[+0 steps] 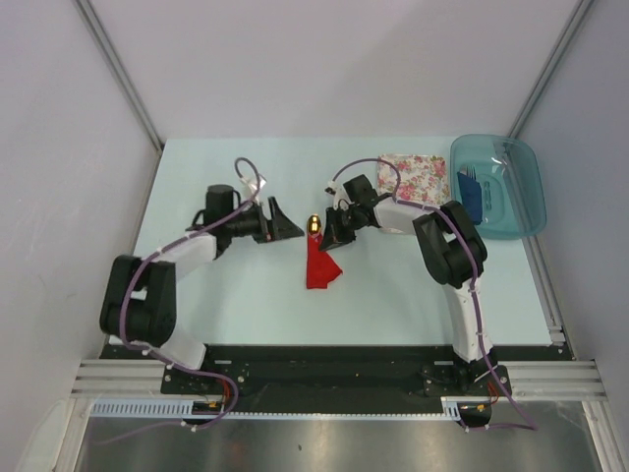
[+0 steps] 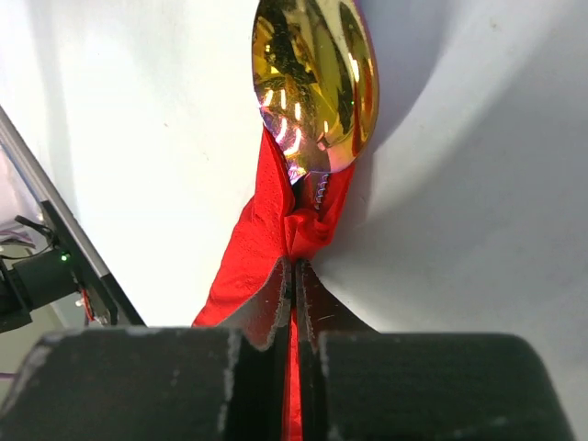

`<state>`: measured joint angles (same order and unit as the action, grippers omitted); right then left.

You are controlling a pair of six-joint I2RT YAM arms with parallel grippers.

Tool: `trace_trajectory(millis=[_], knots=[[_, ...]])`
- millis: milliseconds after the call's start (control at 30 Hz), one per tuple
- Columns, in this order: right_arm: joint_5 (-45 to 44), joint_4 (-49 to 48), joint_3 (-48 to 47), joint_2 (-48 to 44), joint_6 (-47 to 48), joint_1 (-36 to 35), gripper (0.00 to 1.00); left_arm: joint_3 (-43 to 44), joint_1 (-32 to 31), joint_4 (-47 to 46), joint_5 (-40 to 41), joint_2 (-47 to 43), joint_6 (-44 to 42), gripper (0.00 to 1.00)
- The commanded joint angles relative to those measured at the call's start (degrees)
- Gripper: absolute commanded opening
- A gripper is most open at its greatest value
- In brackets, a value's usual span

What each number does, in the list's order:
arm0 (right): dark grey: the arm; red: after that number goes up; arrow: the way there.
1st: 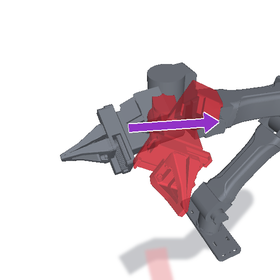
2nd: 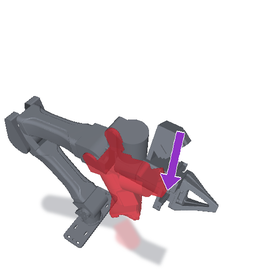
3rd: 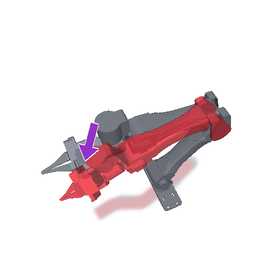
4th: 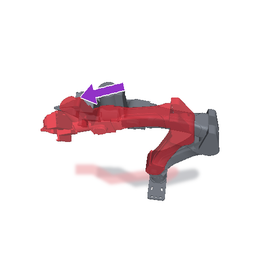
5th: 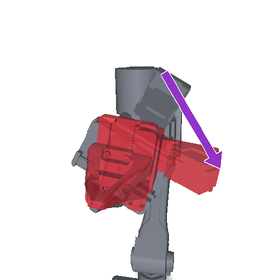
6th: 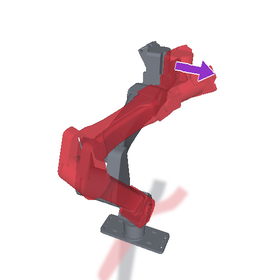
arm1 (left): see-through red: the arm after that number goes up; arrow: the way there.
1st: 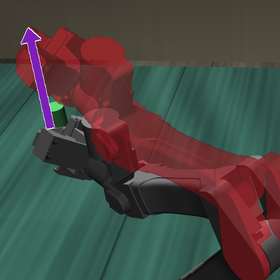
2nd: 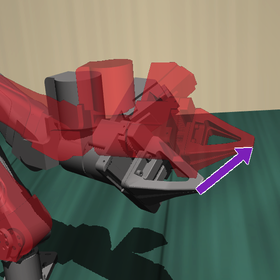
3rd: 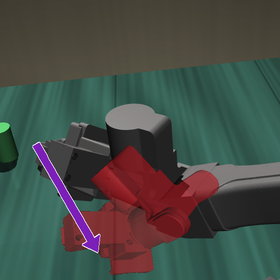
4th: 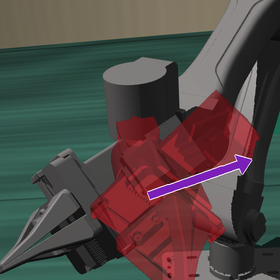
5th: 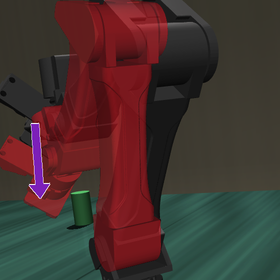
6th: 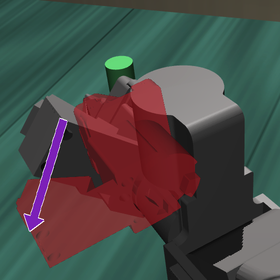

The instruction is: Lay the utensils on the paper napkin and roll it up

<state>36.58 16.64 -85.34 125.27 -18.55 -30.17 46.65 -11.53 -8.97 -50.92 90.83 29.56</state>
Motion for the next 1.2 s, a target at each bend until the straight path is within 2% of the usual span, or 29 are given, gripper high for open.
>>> trace_trajectory(millis=[0,67,200,333,467,533,600,700,733,767,900,1033,1167], knots=[[2.8,-3.4,1.4,-3.1,-1.5,0.4,0.0,3.9,6.8,15.5,2.7,-8.6,-12.1,1.0],[2.5,-5.1,2.2,-4.8,-2.5,0.3,0.0,4.9,9.6,19.9,3.9,-10.0,-14.9,1.0],[2.6,-8.6,3.3,-6.9,-3.1,0.1,0.0,5.1,12.9,22.2,8.3,-14.0,-18.4,1.0],[4.1,-8.4,3.1,-7.3,-2.6,0.2,0.0,3.7,14.3,19.2,13.7,-19.0,-18.6,1.0],[4.6,-7.5,2.4,-7.9,-1.7,0.2,0.0,-1.5,16.0,9.2,13.7,-25.1,-18.3,1.0],[4.8,-6.9,2.1,-8.3,-1.2,0.4,0.0,-3.6,16.3,4.9,12.3,-26.4,-18.6,1.0],[5.2,-6.0,1.1,-8.7,-0.4,0.3,0.0,-3.6,16.7,4.3,10.8,-26.8,-18.9,1.0],[6.5,-5.0,0.0,-9.7,0.3,0.5,0.0,0.8,17.6,12.7,5.2,-23.4,-23.1,1.0],[6.8,-4.7,-0.2,-10.4,0.7,0.5,0.0,1.2,18.3,12.1,0.0,-22.9,-21.8,0.99],[7.2,-4.2,-0.7,-10.9,1.0,0.5,0.0,0.9,19.4,10.2,-1.4,-22.9,-19.7,1.0],[8.6,-2.4,-2.5,-14.2,3.1,0.3,0.0,-0.4,19.9,2.1,-1.4,-27.0,-14.3,1.0],[10.8,1.9,-5.6,-18.0,6.9,-0.5,0.0,-0.3,19.8,1.5,-2.8,-31.2,-12.2,1.0],[11.8,6.3,-7.5,-24.3,11.1,-2.3,0.0,-2.3,19.9,-0.6,-8.5,-36.5,-9.4,1.0]])
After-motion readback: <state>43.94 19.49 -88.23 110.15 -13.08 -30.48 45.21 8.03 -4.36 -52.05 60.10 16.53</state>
